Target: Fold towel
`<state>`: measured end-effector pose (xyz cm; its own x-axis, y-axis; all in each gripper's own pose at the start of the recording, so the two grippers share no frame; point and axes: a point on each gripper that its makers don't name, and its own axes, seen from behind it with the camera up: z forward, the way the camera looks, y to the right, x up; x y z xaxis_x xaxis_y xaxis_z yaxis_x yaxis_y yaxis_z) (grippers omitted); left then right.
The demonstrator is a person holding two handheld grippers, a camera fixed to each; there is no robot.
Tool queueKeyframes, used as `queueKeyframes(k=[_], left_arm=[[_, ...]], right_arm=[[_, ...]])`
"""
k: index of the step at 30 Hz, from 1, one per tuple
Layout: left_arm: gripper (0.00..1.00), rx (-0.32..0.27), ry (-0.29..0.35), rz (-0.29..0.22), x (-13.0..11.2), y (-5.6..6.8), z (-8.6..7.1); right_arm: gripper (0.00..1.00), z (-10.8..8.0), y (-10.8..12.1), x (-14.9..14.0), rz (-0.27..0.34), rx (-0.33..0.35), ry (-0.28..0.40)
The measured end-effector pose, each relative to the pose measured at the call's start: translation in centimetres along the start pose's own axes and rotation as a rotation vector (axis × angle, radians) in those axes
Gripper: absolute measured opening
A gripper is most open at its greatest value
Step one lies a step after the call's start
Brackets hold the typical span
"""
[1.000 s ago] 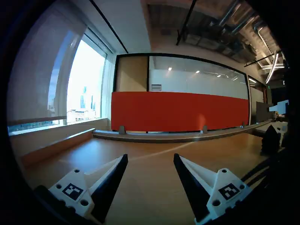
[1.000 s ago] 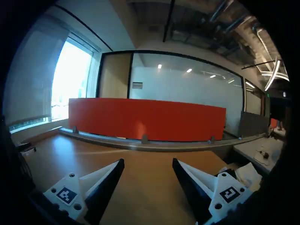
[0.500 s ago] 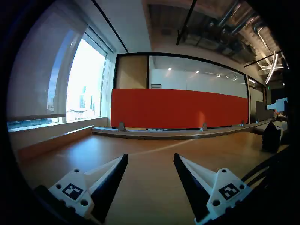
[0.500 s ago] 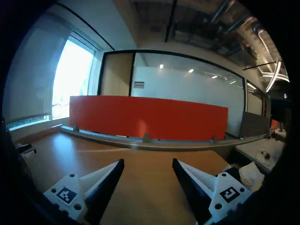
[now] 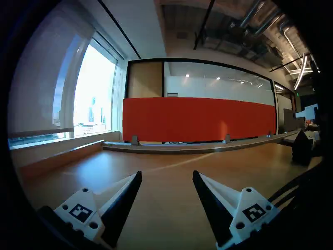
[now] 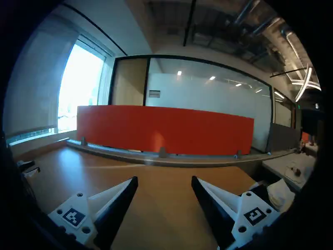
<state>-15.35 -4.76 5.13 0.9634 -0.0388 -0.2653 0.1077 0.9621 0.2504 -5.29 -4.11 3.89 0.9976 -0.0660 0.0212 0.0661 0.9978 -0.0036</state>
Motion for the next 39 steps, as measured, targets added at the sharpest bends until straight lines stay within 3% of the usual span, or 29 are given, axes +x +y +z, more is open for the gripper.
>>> queueKeyframes(k=[12,21,30,39], left_arm=[[0.9,-0.005,0.001,0.009,0.1,0.1,-0.2],[0.91,-0.004,0.0,0.008,0.1,0.1,-0.2],[0.91,-0.004,0.001,0.009,0.0,0.1,-0.3],[0.94,-0.004,0.001,0.01,0.0,0.1,-0.3]], right_arm=[[1.0,0.1,0.4,-0.7,0.003,-0.001,0.004],[1.0,0.5,2.2,-1.4,0.009,-0.032,0.028],[1.0,0.5,3.9,-4.8,0.062,-0.056,0.027],[1.0,-0.2,3.7,-7.9,0.083,-0.045,0.031]])
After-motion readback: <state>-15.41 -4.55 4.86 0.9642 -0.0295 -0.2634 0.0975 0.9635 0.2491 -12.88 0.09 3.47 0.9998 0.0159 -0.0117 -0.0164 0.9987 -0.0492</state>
